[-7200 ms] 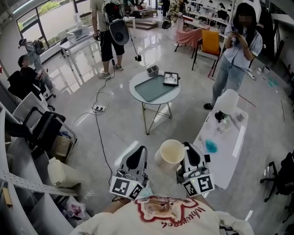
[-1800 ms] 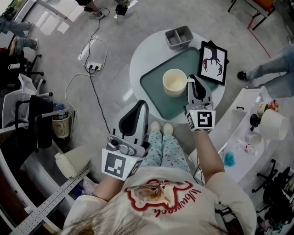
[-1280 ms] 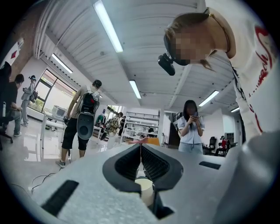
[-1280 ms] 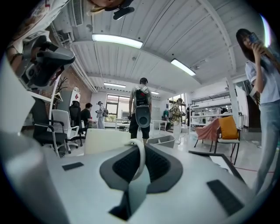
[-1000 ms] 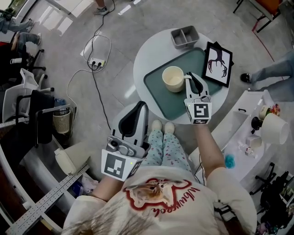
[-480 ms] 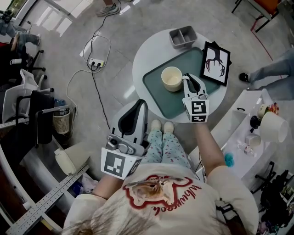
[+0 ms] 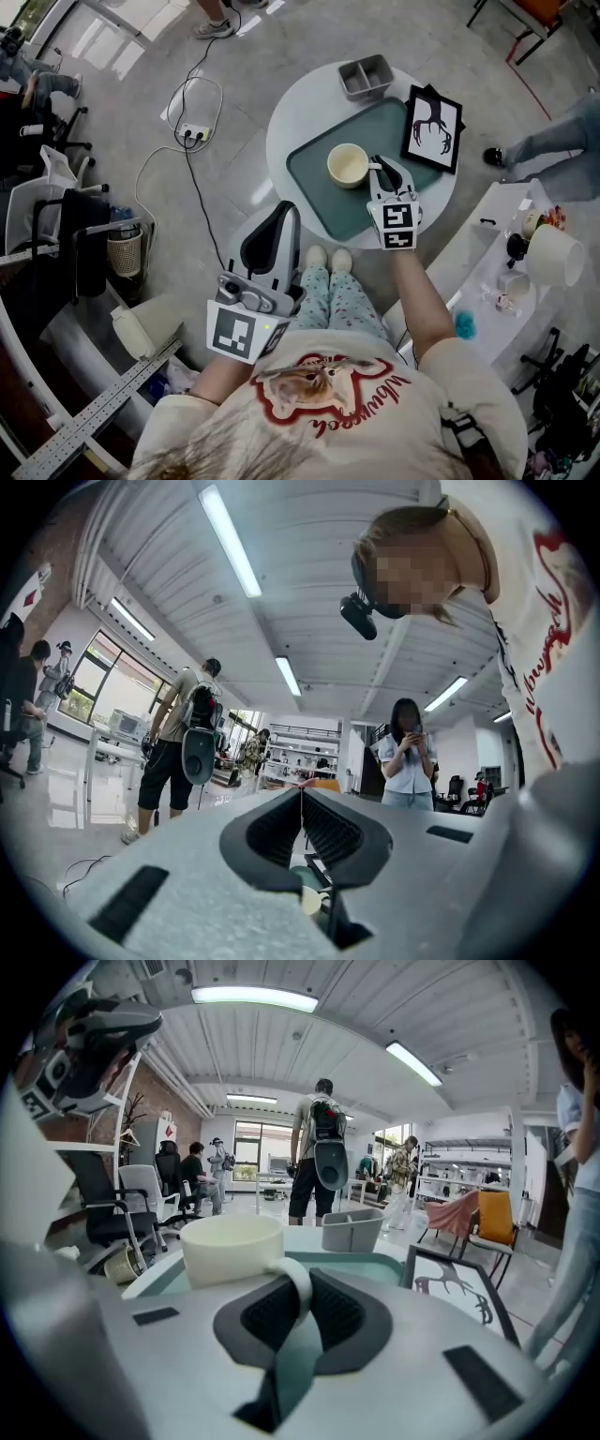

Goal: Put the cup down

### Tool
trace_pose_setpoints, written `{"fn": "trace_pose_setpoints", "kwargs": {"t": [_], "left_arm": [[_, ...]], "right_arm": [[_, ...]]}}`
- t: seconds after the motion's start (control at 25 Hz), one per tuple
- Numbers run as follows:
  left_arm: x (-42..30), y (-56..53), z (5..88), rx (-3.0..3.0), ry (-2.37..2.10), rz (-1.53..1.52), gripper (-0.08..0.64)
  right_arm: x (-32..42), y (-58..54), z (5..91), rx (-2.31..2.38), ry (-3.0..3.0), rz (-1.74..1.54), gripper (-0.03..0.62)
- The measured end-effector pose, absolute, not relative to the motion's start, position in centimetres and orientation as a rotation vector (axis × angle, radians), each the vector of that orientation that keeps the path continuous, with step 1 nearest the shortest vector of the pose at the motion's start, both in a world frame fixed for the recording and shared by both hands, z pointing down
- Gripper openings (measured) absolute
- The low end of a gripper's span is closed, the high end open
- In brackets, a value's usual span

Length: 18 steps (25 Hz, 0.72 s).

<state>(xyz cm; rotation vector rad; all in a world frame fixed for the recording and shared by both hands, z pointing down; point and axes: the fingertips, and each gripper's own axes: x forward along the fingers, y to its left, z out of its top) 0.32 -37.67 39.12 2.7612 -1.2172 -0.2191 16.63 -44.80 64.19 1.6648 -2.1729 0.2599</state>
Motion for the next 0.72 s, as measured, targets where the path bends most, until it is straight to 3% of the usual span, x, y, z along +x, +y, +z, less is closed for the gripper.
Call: {"fn": "trace_pose_setpoints", "kwargs": {"t": [0.72], "left_arm": [[1.3,-36.3,38.5,2.784,-1.182,-0.224,0.017]], "right_arm": [[17.1,-43.9,65.2,1.743,-2.181,0.329,0.043]]}}
